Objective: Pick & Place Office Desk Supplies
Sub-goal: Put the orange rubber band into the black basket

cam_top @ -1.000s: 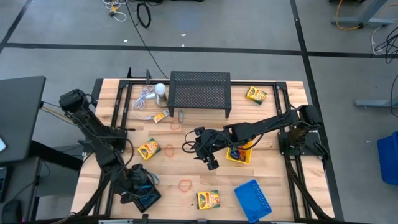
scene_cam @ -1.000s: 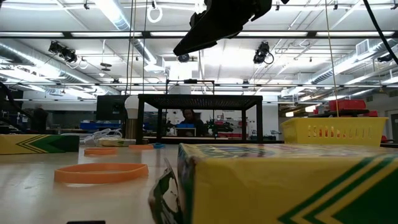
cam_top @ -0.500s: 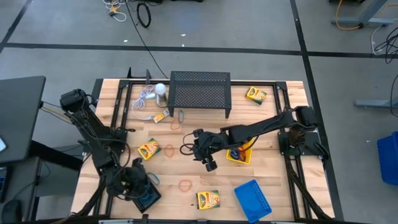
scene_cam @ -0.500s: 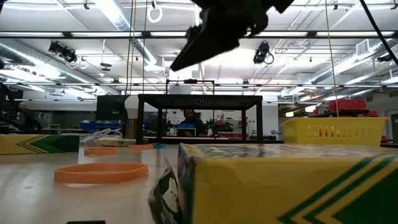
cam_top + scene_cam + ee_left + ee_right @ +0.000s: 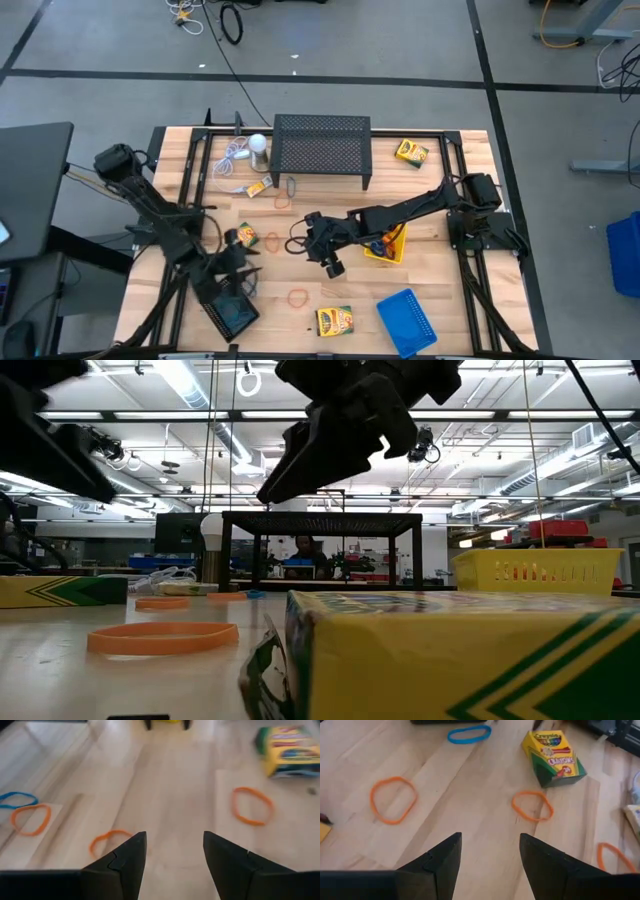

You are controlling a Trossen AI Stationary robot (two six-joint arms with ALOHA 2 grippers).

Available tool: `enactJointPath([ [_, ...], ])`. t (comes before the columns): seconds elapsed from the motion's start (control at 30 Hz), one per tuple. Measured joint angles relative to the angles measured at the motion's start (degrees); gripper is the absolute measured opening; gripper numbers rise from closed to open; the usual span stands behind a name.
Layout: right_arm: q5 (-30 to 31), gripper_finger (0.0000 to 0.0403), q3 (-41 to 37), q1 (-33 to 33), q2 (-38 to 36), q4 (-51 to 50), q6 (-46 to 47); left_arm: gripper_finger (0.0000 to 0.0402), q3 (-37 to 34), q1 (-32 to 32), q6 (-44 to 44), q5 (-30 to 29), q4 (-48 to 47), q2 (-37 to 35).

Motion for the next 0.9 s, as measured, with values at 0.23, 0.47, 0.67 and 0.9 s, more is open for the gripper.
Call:
enactJointPath([
  [0.23, 0.04, 0.0208, 0.02, -0.3, 0.0, -2.53, 0.02, 0.0204, 0.0, 13.7, 7.64, 12.56, 1.42, 0.0],
  [0.47, 1.48, 0.0208, 0.01, -0.28, 0.0, -6.1, 0.01, 0.0204, 0.0, 24.95, 13.94, 26.48, 2.6, 0.62],
  [0.67, 2.45, 0.0208, 0.02, -0.3, 0.0, -7.22, -0.85, 0.0204, 0.0, 30.76, 16.99, 38.13, 8.73, 5.07],
  [0.9, 2.46, 0.0208, 0.02, -0.28, 0.0, -7.92, -0.85, 0.0204, 2.12, 32.34, 16.73, 39.51, 6.98, 12.82],
])
